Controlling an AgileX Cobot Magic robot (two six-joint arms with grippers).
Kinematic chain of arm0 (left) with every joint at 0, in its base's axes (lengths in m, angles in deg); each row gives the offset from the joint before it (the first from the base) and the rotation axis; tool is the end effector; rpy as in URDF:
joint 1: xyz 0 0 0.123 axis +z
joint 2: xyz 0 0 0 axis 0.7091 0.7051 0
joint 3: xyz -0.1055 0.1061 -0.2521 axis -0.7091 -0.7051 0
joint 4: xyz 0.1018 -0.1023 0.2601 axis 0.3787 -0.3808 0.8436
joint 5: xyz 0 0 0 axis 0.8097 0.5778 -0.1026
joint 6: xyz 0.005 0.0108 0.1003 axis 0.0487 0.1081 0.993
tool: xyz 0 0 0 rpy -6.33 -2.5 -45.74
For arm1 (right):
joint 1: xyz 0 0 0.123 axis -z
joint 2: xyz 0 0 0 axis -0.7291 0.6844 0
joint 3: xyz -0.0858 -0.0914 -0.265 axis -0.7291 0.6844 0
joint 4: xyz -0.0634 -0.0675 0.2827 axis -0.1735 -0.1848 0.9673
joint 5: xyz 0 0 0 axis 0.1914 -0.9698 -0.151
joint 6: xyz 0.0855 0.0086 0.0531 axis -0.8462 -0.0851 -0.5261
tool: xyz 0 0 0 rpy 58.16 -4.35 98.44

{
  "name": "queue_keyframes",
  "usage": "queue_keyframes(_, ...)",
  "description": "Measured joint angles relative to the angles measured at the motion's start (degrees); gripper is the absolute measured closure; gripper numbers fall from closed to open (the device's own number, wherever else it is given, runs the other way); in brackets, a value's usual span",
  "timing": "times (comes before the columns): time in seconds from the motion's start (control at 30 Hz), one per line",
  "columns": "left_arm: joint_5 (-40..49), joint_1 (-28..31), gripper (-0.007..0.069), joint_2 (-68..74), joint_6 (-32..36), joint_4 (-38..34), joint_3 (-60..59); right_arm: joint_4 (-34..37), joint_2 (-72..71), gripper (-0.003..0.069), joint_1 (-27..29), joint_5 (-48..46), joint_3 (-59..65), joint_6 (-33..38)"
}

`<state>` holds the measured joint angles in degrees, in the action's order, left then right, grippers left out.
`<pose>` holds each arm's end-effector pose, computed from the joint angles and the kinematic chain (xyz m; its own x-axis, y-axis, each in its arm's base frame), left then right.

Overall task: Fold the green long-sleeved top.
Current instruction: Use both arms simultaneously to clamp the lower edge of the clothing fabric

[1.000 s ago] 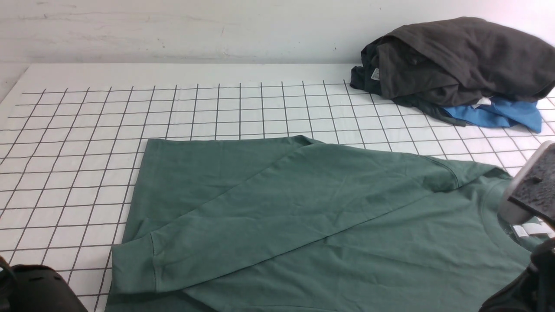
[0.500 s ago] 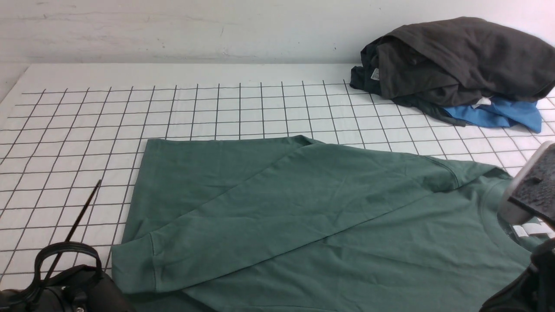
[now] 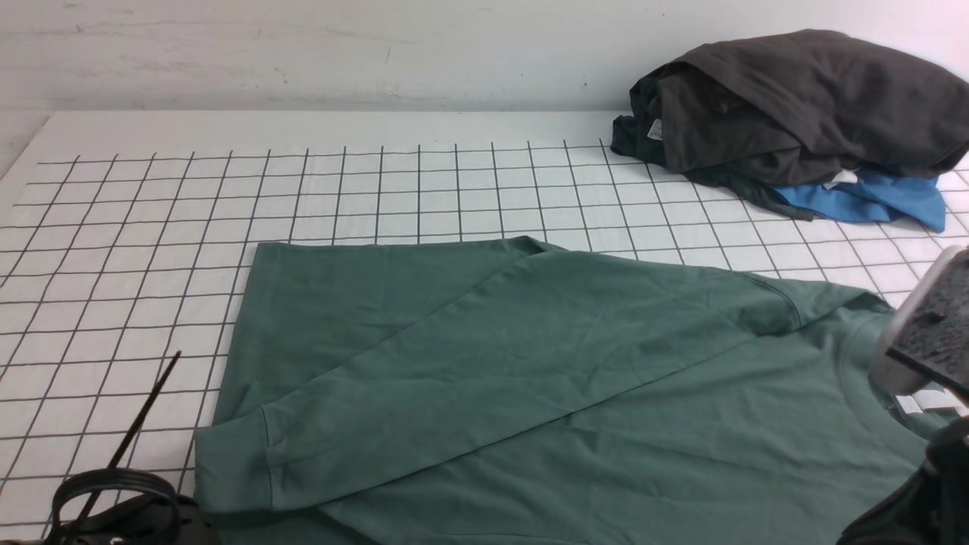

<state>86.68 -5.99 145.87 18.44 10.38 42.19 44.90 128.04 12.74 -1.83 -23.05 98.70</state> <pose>0.1172 -0.1468 0.1138 -0.2099 0.9713 0.1118 0.9738 0.2179 -0.0653 0.1553 0.1219 0.3064 -0.6573 -0.6758 -0.3336 -0.7317 0.6783 0.0674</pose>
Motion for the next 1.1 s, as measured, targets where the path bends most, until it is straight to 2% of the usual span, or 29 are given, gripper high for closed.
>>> queue_keyframes(0.23,-4.1,0.0,0.0158,0.0,-6.9,7.1,-0.5,0.0,0.0,0.0666,0.0,0.0,0.0,-0.2)
queue_keyframes(0.4,-4.6,0.0,0.016,0.2,-8.6,8.4,-0.5,0.0,0.0,0.0666,0.0,0.0,0.0,0.0)
queue_keyframes(0.5,-4.7,0.0,0.0186,0.2,-10.1,8.4,-0.5,0.0,0.0,0.0666,0.0,0.0,0.0,0.0)
queue_keyframes(0.63,-4.7,0.0,0.0293,0.2,-12.5,8.5,-0.5,0.0,0.0,0.0666,0.0,0.0,0.0,0.0)
queue_keyframes(0.7,-4.7,0.0,0.0375,0.2,-13.6,8.5,-0.5,0.0,0.0,0.0666,0.0,0.0,0.0,0.0)
queue_keyframes(0.73,-4.7,0.0,0.0382,0.2,-13.8,8.5,-0.5,0.0,0.0,0.0666,0.0,0.0,0.0,0.0)
queue_keyframes(0.77,-4.7,0.0,0.0436,0.2,-14.3,8.5,-0.5,0.0,0.0,0.0666,0.0,0.0,0.0,0.0)
queue_keyframes(0.9,-4.5,0.0,0.0569,0.2,-14.6,8.6,-0.4,0.0,0.0,0.0666,0.0,0.0,0.0,0.0)
queue_keyframes(1.0,-2.4,0.0,0.0617,0.2,-14.6,8.7,0.9,0.0,0.0,0.0666,0.0,0.0,0.0,0.0)
queue_keyframes(1.1,0.0,0.0,0.0622,0.2,-14.8,8.8,2.6,0.0,0.0,0.0666,0.0,0.0,0.0,0.0)
